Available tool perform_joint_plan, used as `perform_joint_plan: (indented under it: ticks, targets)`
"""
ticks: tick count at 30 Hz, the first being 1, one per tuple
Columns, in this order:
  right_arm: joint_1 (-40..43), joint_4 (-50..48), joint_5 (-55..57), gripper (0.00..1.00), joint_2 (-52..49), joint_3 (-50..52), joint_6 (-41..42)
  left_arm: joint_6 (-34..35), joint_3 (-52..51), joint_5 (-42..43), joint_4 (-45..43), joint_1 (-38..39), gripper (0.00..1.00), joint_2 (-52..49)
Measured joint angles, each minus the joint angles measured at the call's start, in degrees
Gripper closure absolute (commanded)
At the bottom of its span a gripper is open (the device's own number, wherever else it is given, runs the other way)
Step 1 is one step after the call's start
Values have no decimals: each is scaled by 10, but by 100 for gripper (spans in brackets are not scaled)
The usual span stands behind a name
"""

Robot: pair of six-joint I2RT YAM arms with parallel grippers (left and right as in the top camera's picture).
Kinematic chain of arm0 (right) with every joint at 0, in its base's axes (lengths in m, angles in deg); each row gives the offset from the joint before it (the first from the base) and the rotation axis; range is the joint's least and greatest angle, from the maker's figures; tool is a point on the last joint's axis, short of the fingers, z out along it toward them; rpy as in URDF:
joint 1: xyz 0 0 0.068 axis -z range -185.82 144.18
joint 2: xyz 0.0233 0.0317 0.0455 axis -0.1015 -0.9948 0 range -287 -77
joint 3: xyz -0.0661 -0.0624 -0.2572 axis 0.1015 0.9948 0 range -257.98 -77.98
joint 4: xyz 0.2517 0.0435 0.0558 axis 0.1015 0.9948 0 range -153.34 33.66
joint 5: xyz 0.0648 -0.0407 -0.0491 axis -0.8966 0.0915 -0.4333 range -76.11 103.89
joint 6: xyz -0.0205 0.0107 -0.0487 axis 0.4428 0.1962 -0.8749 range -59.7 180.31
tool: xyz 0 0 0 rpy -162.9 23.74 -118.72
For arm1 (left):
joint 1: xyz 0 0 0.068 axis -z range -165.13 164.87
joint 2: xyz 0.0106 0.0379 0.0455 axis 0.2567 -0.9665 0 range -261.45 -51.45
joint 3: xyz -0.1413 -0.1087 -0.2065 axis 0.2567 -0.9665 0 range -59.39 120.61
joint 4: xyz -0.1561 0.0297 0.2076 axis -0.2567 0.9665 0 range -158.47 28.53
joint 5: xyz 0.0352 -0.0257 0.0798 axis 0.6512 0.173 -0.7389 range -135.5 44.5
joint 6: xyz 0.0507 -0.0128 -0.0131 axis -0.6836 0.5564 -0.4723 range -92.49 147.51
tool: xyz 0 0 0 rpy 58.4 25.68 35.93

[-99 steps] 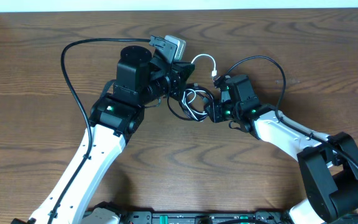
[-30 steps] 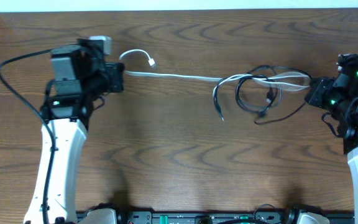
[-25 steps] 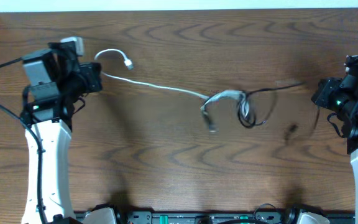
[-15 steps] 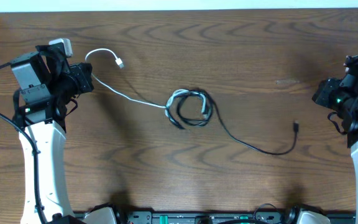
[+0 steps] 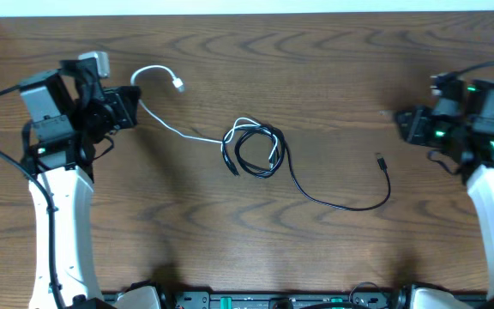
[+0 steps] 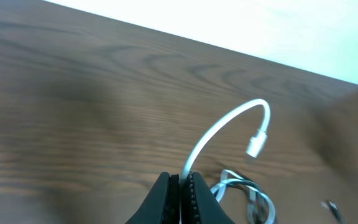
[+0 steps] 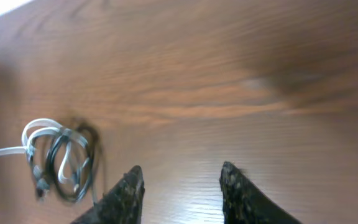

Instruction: Untangle cables

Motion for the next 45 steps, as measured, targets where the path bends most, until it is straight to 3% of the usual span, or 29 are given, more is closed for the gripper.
perform_joint_plan:
  ticks: [5,14,19,26,42,45]
  targets:
    - [-71,-37,-17,53,-54,0,-4,13,0,23,-1,52,92,0]
    - [-152,-77,-27,52,-128,0,23,78,-2,36,-76,142,92,19]
    - [-205,-98,-28,53,-172,0,29,129,-2,38,-135,155,92,76]
    - [-264,-128,-22,54,-203,0,53,159,-2,38,-151,155,92,125]
    - [-305,-187,-11,70,-249,0,74,169,-2,37,-151,155,92,164]
    - [-305,-193,-10,81,-258,0,74,169,-2,38,-151,155,92,167]
